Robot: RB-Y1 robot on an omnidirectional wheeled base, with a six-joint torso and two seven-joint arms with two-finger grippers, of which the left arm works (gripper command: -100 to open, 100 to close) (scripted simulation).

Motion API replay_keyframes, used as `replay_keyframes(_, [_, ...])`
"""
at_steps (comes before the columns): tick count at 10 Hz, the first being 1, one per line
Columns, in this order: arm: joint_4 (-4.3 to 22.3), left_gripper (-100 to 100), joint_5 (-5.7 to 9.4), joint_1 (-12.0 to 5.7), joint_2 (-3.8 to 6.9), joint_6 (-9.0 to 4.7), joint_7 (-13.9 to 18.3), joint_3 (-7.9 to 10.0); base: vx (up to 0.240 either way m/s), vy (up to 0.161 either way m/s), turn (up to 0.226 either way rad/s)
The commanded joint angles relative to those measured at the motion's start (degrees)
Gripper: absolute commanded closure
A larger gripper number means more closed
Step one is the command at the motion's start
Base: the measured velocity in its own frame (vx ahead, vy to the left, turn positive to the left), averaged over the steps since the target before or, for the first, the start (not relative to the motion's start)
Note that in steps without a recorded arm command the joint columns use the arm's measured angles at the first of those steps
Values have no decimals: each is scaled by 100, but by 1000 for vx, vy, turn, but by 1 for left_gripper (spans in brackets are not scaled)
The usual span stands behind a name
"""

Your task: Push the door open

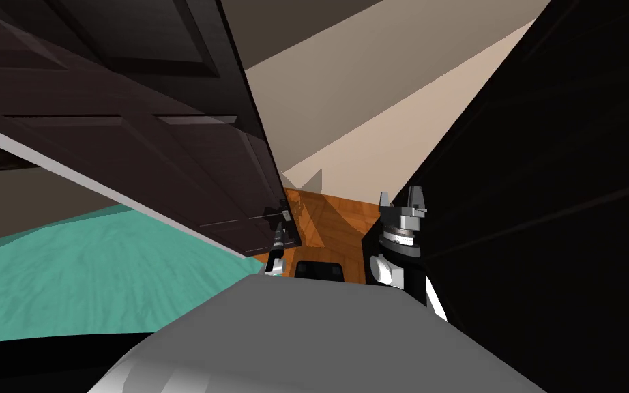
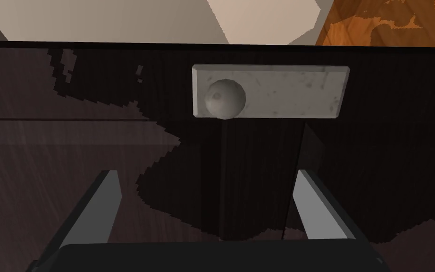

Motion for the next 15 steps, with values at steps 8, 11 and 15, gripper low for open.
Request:
replay_keyframes(8, [124,100,28,-26,-25,-171,-23,65,159,41,-22])
replay_keyframes(11, [124,100,28,-26,-25,-171,-23,65,-17,-4,0])
replay_keyframes(15, [144,100,118,-46,14,-112,-72,226,122,-10,33])
